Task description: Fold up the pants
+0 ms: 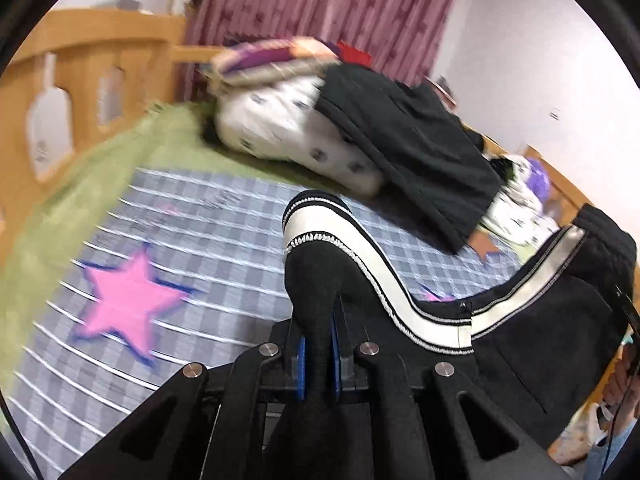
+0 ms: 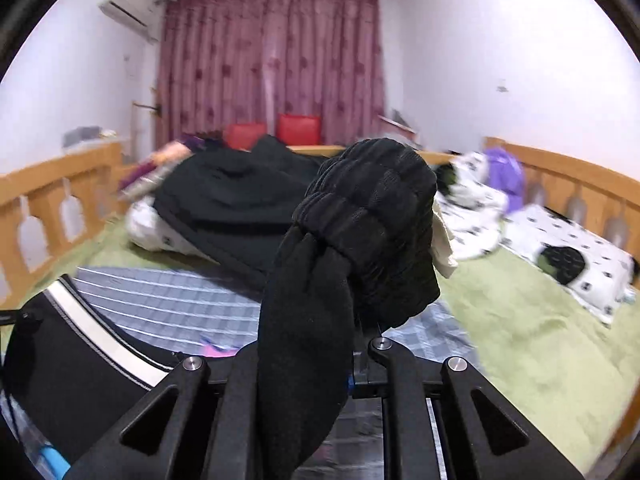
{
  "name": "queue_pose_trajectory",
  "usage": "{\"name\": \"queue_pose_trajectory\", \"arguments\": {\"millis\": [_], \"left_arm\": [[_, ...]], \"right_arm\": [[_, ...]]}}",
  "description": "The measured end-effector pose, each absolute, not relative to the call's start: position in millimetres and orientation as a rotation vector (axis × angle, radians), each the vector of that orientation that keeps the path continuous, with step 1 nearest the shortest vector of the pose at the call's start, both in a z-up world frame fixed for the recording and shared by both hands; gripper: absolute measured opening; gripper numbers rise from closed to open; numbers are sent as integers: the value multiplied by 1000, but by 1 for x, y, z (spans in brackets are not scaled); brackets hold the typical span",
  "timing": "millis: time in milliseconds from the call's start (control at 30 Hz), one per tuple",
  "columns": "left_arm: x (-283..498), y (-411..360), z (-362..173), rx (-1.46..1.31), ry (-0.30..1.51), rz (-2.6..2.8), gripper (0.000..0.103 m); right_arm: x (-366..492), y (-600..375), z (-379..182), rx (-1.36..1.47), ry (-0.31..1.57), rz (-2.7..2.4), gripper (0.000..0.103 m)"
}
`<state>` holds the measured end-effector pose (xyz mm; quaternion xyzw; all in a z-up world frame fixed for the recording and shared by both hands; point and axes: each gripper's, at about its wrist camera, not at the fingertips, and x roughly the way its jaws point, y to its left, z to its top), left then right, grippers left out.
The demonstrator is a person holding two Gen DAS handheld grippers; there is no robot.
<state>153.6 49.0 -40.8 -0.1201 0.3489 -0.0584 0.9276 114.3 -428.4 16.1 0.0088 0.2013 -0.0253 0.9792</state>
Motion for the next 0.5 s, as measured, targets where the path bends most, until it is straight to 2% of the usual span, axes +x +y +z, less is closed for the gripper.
{"name": "queue_pose_trajectory", "arguments": {"millis": [133,300,333,400,500], "left_arm": [[158,101,-51,-213,738,-23,10],[173,125,-126,-151,866,53,11],[175,131,-146,-141,893,76,13],[174,142,-169,-162,939,98,29],[168,154,-172,-172,955,130,31]], "right_arm": [[128,-403,-5,74,460,55,14],[156,-385,-87,-96,678,22,16],[160,-385,-108,-170,745,-11,18],[163,-399,-144,-221,904,-43,23],[148,-422,-165,-146,1037,19,32]]}}
